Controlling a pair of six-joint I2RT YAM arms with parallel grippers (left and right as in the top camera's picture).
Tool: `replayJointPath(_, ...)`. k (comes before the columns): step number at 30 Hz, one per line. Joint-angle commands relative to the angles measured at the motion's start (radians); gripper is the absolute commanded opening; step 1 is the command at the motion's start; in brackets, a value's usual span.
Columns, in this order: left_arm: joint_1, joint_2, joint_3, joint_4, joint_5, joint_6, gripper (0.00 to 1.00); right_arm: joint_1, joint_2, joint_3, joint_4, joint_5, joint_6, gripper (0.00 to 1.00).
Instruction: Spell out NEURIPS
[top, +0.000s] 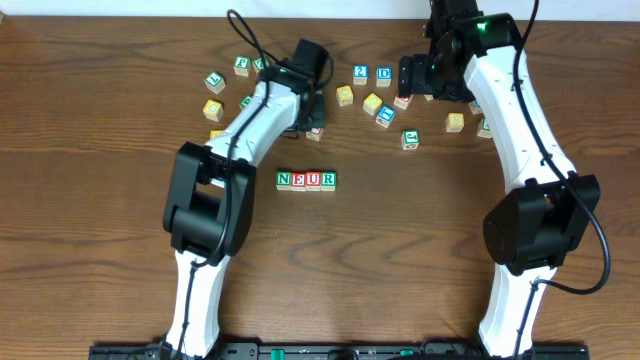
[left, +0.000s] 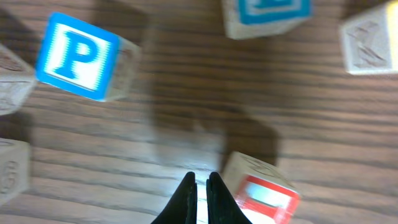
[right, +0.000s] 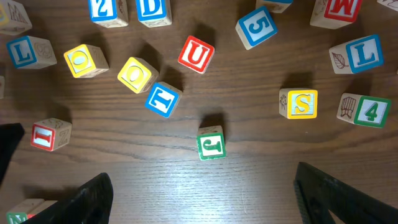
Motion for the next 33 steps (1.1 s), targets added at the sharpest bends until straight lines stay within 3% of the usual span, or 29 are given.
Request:
replayJointPath(1,-0.025,0.012,-0.004,-0.003,-0.011,0.017,0.08,-0.002,0.008,0.011,-0.005,0.008,-0.013,0.88)
replayJointPath(10,-0.064,0.012,-0.004,-0.006,-0.001,0.089,0.08,-0.002,0.008,0.011,-0.018,0.009,-0.032,0.88)
replayJointPath(33,-0.090,0.013,-0.004,0.071,-0.009,0.080,0.08,-0.003,0.008,0.011,-0.040,0.012,-0.058,0.89)
